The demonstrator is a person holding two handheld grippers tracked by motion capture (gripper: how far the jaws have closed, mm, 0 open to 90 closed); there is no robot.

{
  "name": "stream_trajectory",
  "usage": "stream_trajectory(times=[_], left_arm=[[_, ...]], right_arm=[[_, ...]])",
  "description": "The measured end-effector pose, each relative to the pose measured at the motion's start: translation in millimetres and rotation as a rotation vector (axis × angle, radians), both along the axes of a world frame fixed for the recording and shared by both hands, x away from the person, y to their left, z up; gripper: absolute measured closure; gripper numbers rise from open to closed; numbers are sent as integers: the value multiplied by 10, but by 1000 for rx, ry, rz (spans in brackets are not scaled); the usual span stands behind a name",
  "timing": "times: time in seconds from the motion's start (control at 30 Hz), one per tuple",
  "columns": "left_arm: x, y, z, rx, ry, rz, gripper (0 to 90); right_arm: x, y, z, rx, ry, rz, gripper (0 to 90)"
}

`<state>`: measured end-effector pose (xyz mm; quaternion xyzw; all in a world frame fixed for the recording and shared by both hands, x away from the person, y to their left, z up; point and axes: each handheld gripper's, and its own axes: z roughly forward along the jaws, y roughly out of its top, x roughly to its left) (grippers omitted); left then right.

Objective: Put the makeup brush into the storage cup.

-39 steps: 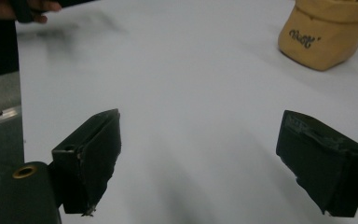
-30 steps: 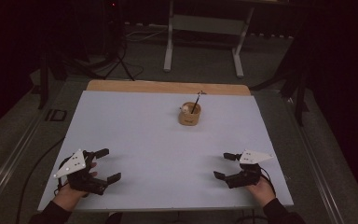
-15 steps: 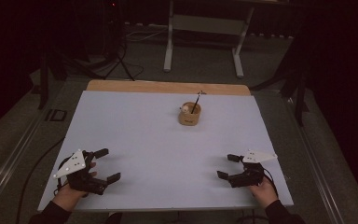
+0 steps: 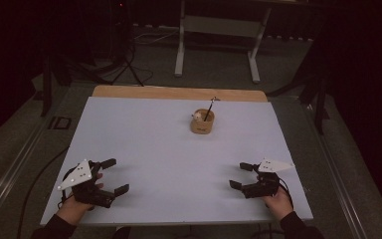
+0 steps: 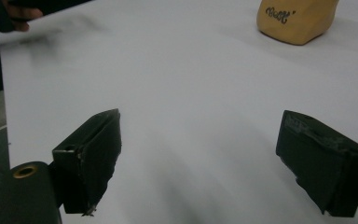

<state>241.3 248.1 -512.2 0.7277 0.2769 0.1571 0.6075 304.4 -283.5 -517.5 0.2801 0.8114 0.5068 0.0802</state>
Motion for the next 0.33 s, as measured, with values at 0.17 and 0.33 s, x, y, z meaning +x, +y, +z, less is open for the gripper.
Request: stream_trajectory(times=[0.17,0.33], left_arm=[[2,3,1,-3,-2,2,1],[2,3,1,-3,-2,2,1]], right_arm=[[0,-4,4,4,-1,-2,140],[1,-4,9,4,0,-3,140]])
